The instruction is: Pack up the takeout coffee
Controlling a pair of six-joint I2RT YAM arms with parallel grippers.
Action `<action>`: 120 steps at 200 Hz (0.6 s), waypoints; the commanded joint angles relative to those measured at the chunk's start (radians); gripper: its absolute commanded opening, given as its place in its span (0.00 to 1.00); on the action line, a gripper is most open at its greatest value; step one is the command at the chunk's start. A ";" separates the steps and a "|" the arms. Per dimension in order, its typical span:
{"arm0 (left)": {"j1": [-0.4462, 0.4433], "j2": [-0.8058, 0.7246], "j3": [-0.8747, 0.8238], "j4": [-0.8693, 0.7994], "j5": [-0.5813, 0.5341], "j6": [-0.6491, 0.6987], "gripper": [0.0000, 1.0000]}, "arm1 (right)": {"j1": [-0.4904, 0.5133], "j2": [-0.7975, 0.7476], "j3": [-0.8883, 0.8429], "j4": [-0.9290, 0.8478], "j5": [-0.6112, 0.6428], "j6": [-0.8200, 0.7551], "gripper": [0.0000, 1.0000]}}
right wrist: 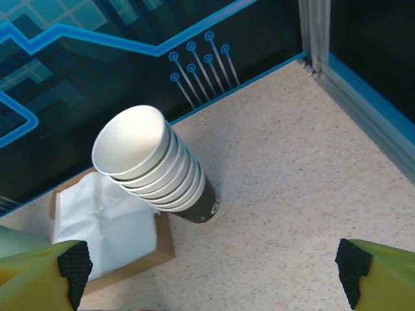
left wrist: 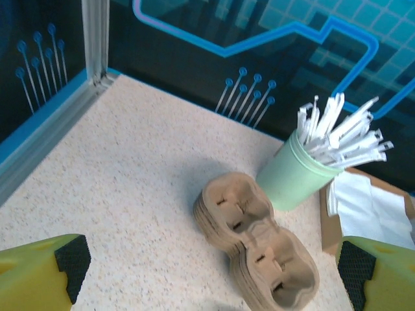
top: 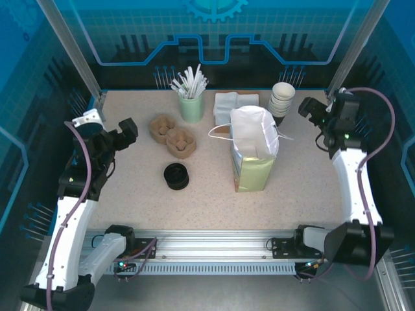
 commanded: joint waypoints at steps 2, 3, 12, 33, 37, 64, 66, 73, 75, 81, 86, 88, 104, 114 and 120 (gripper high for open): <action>-0.007 0.017 0.037 -0.084 0.094 0.004 0.99 | 0.010 0.119 0.143 -0.154 -0.075 0.045 1.00; -0.007 0.018 0.038 -0.083 0.096 0.005 0.99 | 0.011 0.126 0.148 -0.155 -0.076 0.046 1.00; -0.007 0.021 0.039 -0.080 0.118 0.011 0.99 | 0.021 0.184 0.210 -0.174 -0.076 0.050 0.99; -0.007 0.037 0.040 -0.069 0.195 0.031 0.99 | 0.041 0.336 0.380 -0.252 -0.077 0.054 0.93; -0.007 0.042 0.042 -0.068 0.204 0.033 0.99 | 0.045 0.365 0.414 -0.269 -0.077 0.055 0.91; -0.007 0.072 0.051 -0.067 0.231 0.039 0.99 | 0.084 0.536 0.607 -0.349 -0.043 0.044 0.82; -0.007 0.074 0.052 -0.068 0.232 0.039 0.99 | 0.087 0.548 0.618 -0.355 -0.039 0.044 0.81; -0.007 0.082 0.054 -0.068 0.232 0.042 0.99 | 0.095 0.587 0.664 -0.375 -0.028 0.043 0.80; -0.007 0.084 0.055 -0.068 0.234 0.042 0.99 | 0.096 0.600 0.676 -0.381 -0.026 0.041 0.79; -0.007 0.091 0.055 -0.068 0.235 0.045 0.99 | 0.102 0.631 0.716 -0.399 -0.015 0.040 0.78; -0.007 0.095 0.055 -0.067 0.236 0.046 0.99 | 0.106 0.659 0.745 -0.413 -0.005 0.037 0.77; -0.007 0.097 0.057 -0.066 0.237 0.047 0.99 | 0.108 0.667 0.756 -0.420 -0.001 0.036 0.77; -0.007 0.111 0.056 -0.065 0.235 0.048 0.99 | 0.116 0.730 0.833 -0.458 0.034 0.033 0.75; -0.007 0.118 0.054 -0.066 0.235 0.048 0.99 | 0.119 0.756 0.862 -0.466 0.048 0.030 0.74; -0.007 0.123 0.053 -0.064 0.236 0.048 0.99 | 0.120 0.770 0.872 -0.467 0.052 0.030 0.74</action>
